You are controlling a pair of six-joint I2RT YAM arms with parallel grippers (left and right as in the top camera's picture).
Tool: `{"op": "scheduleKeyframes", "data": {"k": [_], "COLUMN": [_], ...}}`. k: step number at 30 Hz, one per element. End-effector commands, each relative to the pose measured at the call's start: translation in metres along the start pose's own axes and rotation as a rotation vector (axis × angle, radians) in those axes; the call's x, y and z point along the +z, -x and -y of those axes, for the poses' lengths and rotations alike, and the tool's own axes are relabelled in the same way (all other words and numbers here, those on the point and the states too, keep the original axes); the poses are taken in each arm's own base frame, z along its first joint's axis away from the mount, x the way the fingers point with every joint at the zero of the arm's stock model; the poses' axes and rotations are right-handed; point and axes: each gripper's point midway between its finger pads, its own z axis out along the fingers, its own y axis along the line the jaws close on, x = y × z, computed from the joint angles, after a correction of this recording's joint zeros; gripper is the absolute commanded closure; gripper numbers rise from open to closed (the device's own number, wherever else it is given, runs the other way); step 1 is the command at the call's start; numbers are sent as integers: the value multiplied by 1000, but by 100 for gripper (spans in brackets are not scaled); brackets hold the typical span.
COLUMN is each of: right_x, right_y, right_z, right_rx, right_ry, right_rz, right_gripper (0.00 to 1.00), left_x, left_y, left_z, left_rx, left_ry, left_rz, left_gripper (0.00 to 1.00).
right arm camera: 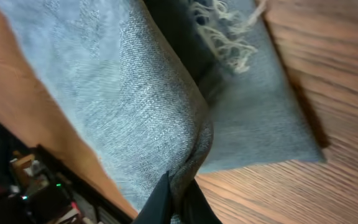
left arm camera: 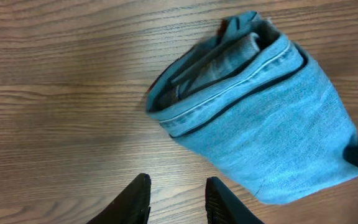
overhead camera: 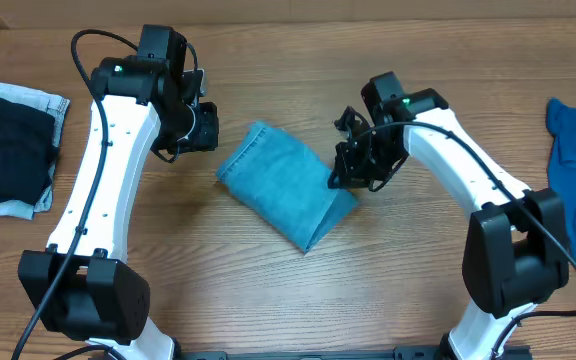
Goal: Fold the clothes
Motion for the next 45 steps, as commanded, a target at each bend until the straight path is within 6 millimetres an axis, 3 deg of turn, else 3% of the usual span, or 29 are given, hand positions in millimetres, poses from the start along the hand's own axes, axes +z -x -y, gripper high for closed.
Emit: {"op": "scheduleKeyframes", "data": {"k": [1, 4, 8, 12, 17, 20, 23, 26, 29, 36, 37, 39, 42, 45], "right_x": [12, 21, 22, 22, 22, 21, 20, 18, 18, 10, 8, 7, 6, 6], "right_y": [-19, -31, -31, -31, -33, -39, -45, -53, -57, -82, -85, -90, -92, -89], "right_z": [21, 39, 42, 44, 45, 46, 48, 51, 52, 62, 63, 63, 63, 61], "right_rx": [68, 145, 143, 142, 145, 157, 170, 185, 192, 233, 238, 247, 250, 244], "right_ry": [-78, -146, -154, -164, -171, -175, -191, -213, -219, -295, -304, -308, -312, -304], "right_rz": [-33, -60, -56, -54, -59, -81, -105, -134, -148, -239, -250, -270, -276, -264], "right_gripper": [96, 96, 96, 96, 96, 96, 96, 96, 96, 96, 90, 59, 52, 52], "left_x": [-8, -3, 18, 51, 110, 159, 219, 253, 256, 234, 227, 212, 203, 204], "left_y": [2, 1, 0, -1, 5, 11, 1, -16, -18, 8, 12, 25, 29, 23], "left_z": [9, 17, 48, 106, 145, 147, 137, 133, 132, 156, 162, 171, 174, 170], "left_rx": [10, 32, 148, 358, 478, 453, 389, 349, 353, 368, 373, 378, 376, 372], "left_ry": [-18, -40, -98, -228, -269, -272, -265, -295, -297, -365, -384, -389, -386, -374], "left_rz": [29, 24, 46, 123, 173, 150, 61, -20, -29, 25, 30, 45, 39, 12], "left_gripper": [67, 67, 66, 64, 69, 73, 77, 78, 78, 75, 75, 74, 73, 74]}}
